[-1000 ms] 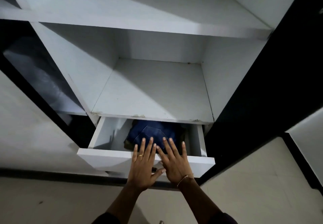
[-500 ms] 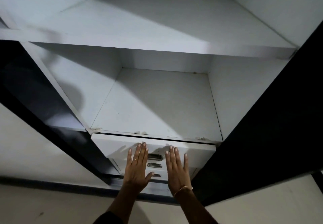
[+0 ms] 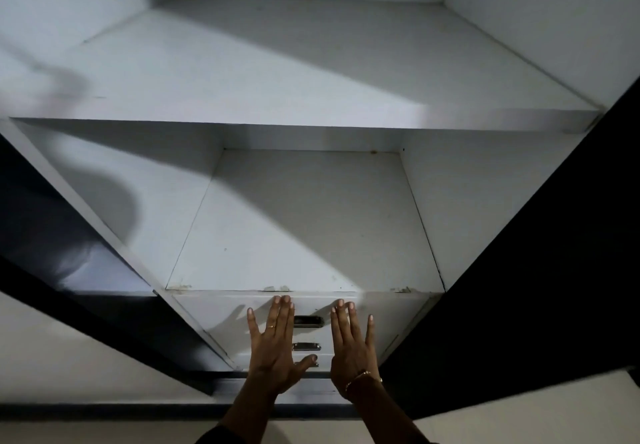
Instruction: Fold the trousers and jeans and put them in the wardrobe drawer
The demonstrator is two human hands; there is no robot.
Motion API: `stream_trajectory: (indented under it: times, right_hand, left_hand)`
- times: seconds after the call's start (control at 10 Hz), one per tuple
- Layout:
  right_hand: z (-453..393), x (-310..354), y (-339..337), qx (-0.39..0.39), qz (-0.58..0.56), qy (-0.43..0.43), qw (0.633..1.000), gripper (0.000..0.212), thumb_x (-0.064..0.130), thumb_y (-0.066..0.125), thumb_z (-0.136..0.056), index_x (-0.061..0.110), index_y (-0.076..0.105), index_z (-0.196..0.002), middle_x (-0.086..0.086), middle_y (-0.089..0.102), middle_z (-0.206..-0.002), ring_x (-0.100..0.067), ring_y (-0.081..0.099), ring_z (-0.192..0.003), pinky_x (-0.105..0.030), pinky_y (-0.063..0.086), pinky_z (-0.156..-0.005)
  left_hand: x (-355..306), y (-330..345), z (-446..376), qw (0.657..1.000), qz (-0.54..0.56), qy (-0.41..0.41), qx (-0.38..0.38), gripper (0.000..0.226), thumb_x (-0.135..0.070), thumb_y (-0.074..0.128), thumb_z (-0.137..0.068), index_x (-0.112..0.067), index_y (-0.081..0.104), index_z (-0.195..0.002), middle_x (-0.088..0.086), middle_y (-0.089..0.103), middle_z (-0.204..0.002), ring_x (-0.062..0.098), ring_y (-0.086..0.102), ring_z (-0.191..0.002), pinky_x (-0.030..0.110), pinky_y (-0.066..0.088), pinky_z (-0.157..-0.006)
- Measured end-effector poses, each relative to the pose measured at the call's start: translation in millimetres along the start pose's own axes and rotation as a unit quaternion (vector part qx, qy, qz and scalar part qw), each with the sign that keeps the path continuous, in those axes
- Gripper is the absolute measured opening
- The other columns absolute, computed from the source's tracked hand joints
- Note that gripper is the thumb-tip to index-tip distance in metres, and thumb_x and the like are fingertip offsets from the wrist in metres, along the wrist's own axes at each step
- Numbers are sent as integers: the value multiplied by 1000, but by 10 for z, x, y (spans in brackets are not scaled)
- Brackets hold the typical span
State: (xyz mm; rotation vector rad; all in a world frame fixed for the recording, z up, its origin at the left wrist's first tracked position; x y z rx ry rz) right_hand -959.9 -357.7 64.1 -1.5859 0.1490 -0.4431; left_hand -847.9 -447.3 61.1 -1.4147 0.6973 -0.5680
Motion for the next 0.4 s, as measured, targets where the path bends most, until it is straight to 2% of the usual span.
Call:
stream_trajectory:
  times: [0.1,0.2,0.3,0.4]
  right_hand:
    - [-62,16,21,-19,15,21,999,122,26,86,-20,3,38,-130,-17,38,-136,-34,35,-124,-62,15,-107]
    - [-82,27,-43,-35,24,27,999,120,25,86,-19,1,45,-129,-18,39,-135,-34,37,-122,-65,29,-94]
    - [-64,31,-120,-50,26,37,998,115,24,86,-23,2,46,-129,-17,39,-136,-33,38,-123,-65,32,-91]
    - [-17,-8,-58,-46,48,61,996,116,27,87,-28,4,41,-132,-17,42,-136,-34,37,-125,-65,31,-92]
  left_hand:
    - [80,34,-93,1000,7,5,21,108,-76,35,-61,1,38,-137,17,36,-145,28,6,-144,66,0,-108]
    - [118,27,-133,999,17,14,42,104,-75,33,-61,0,46,-132,18,50,-136,31,25,-135,68,5,-105]
    - [136,2,-109,998,-13,50,-21,106,-74,32,-65,-4,19,-144,17,33,-148,31,18,-140,67,2,-107]
    - [175,47,-9,994,-49,87,-49,98,-70,31,-71,-7,16,-145,14,3,-157,28,0,-145,64,1,-110]
Point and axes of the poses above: each hand's wrist, its own z-axis away from the middle knuckle, its own y-axis out of the palm, x = y × z, the point moved 4 cm from there along -z, towards the middle knuckle
